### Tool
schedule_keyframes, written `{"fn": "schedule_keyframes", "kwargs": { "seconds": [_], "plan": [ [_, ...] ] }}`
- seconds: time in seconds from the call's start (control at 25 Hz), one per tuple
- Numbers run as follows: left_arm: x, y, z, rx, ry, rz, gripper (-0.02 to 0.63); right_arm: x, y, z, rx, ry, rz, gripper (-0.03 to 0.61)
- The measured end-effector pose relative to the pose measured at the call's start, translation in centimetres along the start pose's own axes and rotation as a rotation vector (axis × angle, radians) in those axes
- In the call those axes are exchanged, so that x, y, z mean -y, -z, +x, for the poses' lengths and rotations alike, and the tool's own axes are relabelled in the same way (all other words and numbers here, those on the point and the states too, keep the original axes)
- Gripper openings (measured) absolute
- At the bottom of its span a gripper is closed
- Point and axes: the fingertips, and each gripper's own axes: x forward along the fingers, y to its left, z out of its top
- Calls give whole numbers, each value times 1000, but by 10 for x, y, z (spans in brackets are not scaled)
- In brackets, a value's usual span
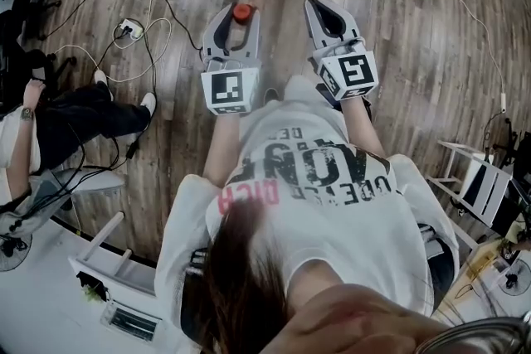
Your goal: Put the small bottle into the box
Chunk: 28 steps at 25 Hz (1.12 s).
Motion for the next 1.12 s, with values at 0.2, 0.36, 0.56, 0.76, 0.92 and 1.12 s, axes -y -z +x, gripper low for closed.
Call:
{"fn": "schedule_keyframes", "kwargs": {
  "seconds": [0.2, 0.36, 0.56, 0.76, 0.92, 1.12],
  "plan": [
    [-4, 0, 10, -6, 0, -3, 146, 7, 6, 9, -13, -5, 18, 3],
    [-10, 2, 26, -13, -14, -3, 146, 18, 13, 25, -25, -19, 32, 3],
    [-29, 0, 57, -9, -51, 5, 146, 37, 18, 60, -35, -49, 39, 3],
    [-46, -4, 96, -2, -92, 7, 146, 65, 16, 95, -33, -81, 41, 3],
    [-53, -4, 120, -2, -111, 2, 146, 84, 16, 116, -36, -95, 42, 3],
    [-60, -3, 145, -4, -130, 3, 146, 104, 18, 135, -43, -105, 39, 2]
  ]
}}
